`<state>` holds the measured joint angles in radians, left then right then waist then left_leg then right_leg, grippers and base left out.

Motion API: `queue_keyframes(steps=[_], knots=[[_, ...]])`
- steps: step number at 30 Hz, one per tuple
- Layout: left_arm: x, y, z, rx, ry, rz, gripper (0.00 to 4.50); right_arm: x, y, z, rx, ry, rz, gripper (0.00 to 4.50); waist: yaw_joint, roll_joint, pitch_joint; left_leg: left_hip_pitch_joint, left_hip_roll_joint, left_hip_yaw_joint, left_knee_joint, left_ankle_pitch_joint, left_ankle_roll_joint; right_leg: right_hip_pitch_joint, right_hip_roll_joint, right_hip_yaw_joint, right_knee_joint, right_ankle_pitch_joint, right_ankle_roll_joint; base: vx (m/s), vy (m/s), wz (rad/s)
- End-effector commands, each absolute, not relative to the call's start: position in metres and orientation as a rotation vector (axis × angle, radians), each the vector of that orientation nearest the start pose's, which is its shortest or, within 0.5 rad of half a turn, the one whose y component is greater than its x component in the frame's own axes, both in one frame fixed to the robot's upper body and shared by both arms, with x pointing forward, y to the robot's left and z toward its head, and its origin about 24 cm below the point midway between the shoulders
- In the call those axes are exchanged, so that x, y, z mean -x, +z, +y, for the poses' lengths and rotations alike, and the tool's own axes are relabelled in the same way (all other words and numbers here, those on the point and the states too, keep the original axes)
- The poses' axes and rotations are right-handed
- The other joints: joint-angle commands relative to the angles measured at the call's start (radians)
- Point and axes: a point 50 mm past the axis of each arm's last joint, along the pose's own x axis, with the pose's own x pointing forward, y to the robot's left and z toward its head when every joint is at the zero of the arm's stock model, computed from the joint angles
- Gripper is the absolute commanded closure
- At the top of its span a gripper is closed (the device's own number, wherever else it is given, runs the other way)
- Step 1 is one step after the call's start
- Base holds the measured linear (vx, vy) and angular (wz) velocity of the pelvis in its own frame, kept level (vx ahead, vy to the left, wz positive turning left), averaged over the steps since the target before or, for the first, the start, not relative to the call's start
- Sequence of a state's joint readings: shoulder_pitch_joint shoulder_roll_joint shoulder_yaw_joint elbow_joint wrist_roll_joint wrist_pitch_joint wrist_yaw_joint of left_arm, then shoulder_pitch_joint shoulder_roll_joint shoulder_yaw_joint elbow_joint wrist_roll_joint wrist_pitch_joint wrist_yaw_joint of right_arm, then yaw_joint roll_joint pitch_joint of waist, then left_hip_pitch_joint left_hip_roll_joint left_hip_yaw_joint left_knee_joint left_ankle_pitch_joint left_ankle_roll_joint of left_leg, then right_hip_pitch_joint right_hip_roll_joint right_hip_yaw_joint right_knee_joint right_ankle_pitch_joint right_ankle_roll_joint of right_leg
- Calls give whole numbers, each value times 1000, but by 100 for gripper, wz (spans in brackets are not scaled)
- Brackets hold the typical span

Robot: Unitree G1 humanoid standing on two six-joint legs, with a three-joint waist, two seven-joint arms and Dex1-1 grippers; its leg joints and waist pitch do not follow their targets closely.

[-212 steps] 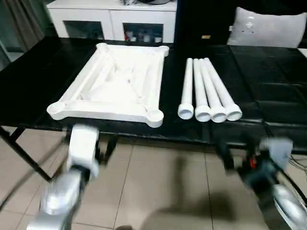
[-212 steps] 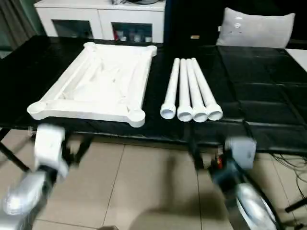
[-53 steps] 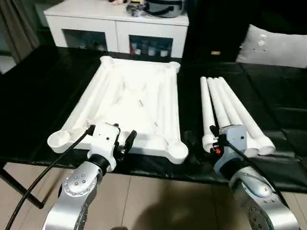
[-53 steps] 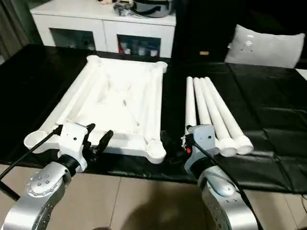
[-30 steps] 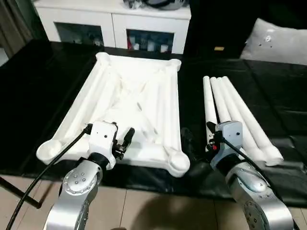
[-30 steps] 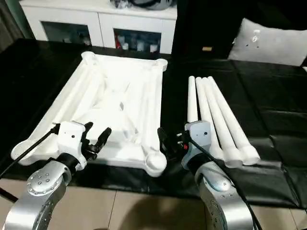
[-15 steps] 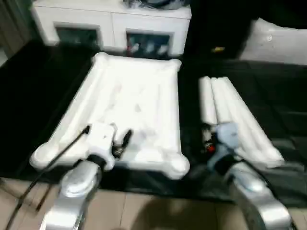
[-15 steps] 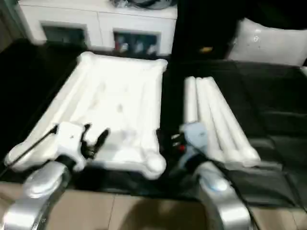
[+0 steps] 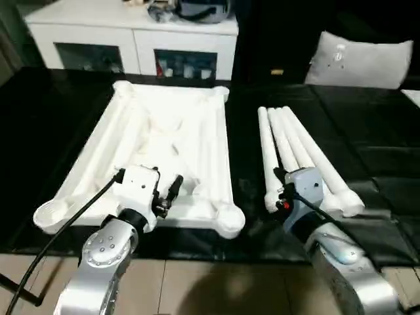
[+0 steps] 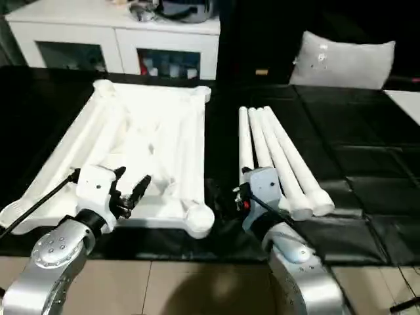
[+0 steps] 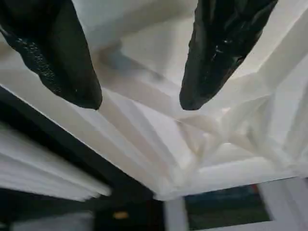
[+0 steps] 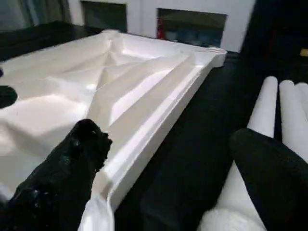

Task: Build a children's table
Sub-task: Move to table

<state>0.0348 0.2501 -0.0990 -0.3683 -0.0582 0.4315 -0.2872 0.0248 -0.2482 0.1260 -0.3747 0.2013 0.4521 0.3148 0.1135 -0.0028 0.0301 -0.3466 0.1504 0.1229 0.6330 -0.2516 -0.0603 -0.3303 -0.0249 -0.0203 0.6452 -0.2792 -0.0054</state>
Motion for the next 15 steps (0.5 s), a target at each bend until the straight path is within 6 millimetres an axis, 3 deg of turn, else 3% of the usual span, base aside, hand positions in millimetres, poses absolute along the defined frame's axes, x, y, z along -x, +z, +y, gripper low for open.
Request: queue_keyframes(steps=[1,3,5,7,8,10,14,15], knots=[[-232,75,141,-174,-540,174,153,-235,81,-135,65,574,151,0,0,7,-21,7,73,-31,-106,-151,-28,22,-116,53,-79,25,-98,-84,-2,-1],[-231,74,140,-183,-576,185,153,-235,82,-136,72,586,156,0,1,6,-17,8,73,-28,-111,-193,-22,15,-118,57,-90,-102,-104,-41,-3,-1],[-230,73,137,-198,-705,231,153,-234,84,-140,100,642,168,0,4,6,-17,9,72,-25,-113,-206,-16,7,-118,61,-96,-173,-116,-33,-5,0],[-232,73,136,-213,-747,239,153,-234,85,-143,110,657,174,0,5,8,-16,7,73,-23,-114,-200,-13,4,-116,62,-97,-173,-121,0,0,0],[-233,71,135,-239,-807,255,187,-233,85,-145,131,684,183,0,6,6,-17,8,72,-23,-114,-198,-10,3,-116,62,-98,-175,-121,0,0,0],[-234,69,134,-272,-874,273,187,-231,86,-146,153,732,197,0,10,11,-17,8,71,-23,-114,-195,-6,2,-115,64,-99,-168,-124,0,0,0],[-236,64,136,-335,-1007,318,230,-226,86,-149,184,811,234,0,9,13,-22,3,70,-21,-110,-140,8,5,-114,61,-92,-98,-134,0,0,0],[-239,62,137,-368,-1037,330,230,-225,87,-150,187,831,245,0,10,15,-28,1,70,-21,-105,-100,12,9,-114,62,-85,-41,-140,0,0,0]])
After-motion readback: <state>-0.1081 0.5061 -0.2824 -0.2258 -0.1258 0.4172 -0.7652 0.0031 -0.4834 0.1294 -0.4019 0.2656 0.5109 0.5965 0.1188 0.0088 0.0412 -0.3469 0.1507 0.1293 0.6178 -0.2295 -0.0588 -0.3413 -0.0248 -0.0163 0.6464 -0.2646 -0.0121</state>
